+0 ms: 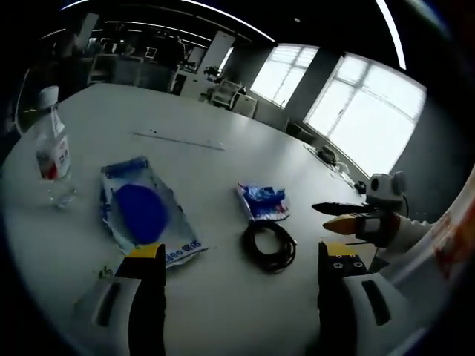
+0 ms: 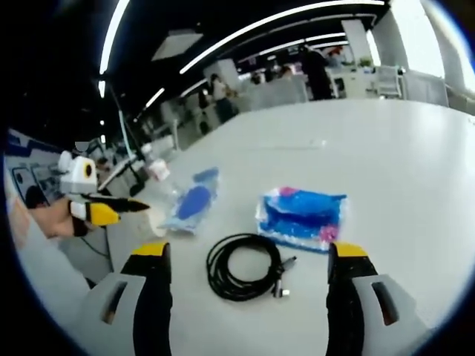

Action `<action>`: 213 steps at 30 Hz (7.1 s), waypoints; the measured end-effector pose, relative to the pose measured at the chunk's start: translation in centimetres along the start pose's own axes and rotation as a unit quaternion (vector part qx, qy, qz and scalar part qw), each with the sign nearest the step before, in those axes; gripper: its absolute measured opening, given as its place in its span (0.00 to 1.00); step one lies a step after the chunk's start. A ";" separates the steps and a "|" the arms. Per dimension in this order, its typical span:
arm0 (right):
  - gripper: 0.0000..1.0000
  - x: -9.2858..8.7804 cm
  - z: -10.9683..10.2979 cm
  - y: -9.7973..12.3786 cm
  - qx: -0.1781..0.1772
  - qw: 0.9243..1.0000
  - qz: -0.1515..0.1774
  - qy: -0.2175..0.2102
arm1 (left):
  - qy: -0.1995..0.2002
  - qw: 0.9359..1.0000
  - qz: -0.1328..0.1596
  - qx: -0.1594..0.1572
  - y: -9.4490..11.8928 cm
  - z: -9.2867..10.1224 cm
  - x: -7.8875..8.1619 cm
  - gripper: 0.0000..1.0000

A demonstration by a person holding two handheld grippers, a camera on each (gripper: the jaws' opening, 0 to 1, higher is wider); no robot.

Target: Arrange the tabletop items into an orderly group along one side of the table until the central work area is clear of visible clutter.

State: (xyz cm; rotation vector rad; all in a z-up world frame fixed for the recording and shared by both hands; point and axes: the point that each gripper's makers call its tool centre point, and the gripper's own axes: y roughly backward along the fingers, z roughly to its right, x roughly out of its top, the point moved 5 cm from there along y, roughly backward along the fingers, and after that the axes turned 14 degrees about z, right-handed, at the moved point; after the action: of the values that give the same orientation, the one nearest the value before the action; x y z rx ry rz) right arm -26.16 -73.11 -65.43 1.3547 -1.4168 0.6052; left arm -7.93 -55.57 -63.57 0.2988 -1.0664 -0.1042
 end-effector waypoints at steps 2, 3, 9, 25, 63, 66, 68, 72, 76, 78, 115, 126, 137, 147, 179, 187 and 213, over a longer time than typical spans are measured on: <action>0.85 -0.1 0.0 0.0 0.000 1.000 -0.001 -0.001 | -0.001 1.000 0.003 0.011 0.5 -0.7 0.2 0.86; 0.85 -0.2 0.0 0.0 0.001 1.000 -0.001 -0.002 | 0.000 1.000 0.007 0.016 0.7 -1.0 0.4 0.86; 0.84 -0.2 -0.2 -0.2 0.005 1.000 -0.003 -0.005 | -0.005 0.999 0.011 0.043 1.7 -2.4 0.6 0.86; 0.81 -0.5 -0.1 0.2 -0.002 1.000 -0.007 -0.021 | -0.074 0.993 -0.031 0.086 3.5 -5.5 0.8 0.83; 0.70 -1.7 0.8 0.9 -0.024 0.998 -0.027 -0.047 | -0.234 0.943 -0.225 0.068 2.0 -8.6 -2.4 0.43; 0.70 -1.7 0.9 1.0 -0.026 0.998 -0.027 -0.050 | -0.233 0.945 -0.221 0.069 2.2 -8.6 -2.4 0.41; 0.69 -1.8 0.9 1.0 -0.027 0.998 -0.027 -0.050 | -0.231 0.945 -0.219 0.072 2.3 -8.5 -2.4 0.41; 0.69 -1.9 0.8 1.0 -0.025 0.998 -0.028 -0.054 | -0.235 0.945 -0.215 0.076 2.7 -8.4 -2.3 0.40; 0.67 -2.2 0.7 0.9 -0.026 0.997 -0.031 -0.058 | -0.218 0.952 -0.196 0.086 3.3 -7.9 -2.1 0.39; 0.67 -2.2 0.7 0.9 -0.026 0.997 -0.031 -0.061 | -0.209 0.956 -0.183 0.090 3.8 -7.6 -2.0 0.37; 0.65 -1.3 -0.8 1.0 -0.009 0.997 -0.018 -0.073 | -0.045 0.991 -0.105 0.076 4.3 -4.2 -2.8 0.33; 0.66 3.0 -7.0 -1.0 0.097 0.981 0.040 -0.165 | -0.059 0.998 0.017 -0.002 2.4 0.9 2.1 0.34; 0.76 7.4 -12.1 -3.3 0.156 0.950 0.074 -0.258 | -0.135 0.984 0.100 -0.064 -0.9 6.4 6.1 0.34; 0.67 6.7 -13.1 -5.0 0.139 0.968 0.031 -0.208 | -0.231 0.965 0.083 -0.090 -2.3 9.7 5.4 0.35; 0.46 6.0 -10.7 -4.5 0.140 0.985 0.012 0.096 | -0.248 0.950 0.065 -0.179 0.2 11.3 9.6 0.27; 0.46 6.0 -11.3 -4.5 0.152 0.976 0.007 0.155 | -0.232 0.946 0.028 -0.225 -1.0 12.6 8.9 0.18; 0.46 5.2 -13.6 -6.1 0.208 0.945 -0.019 0.250 | -0.293 0.935 -0.043 -0.197 -0.7 9.9 7.2 0.00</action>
State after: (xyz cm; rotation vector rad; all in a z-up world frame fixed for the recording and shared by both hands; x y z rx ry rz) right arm -15.13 -64.61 -57.91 1.4102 -0.8746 1.1789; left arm -13.04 -59.76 -53.26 -0.0603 -1.5900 -0.5048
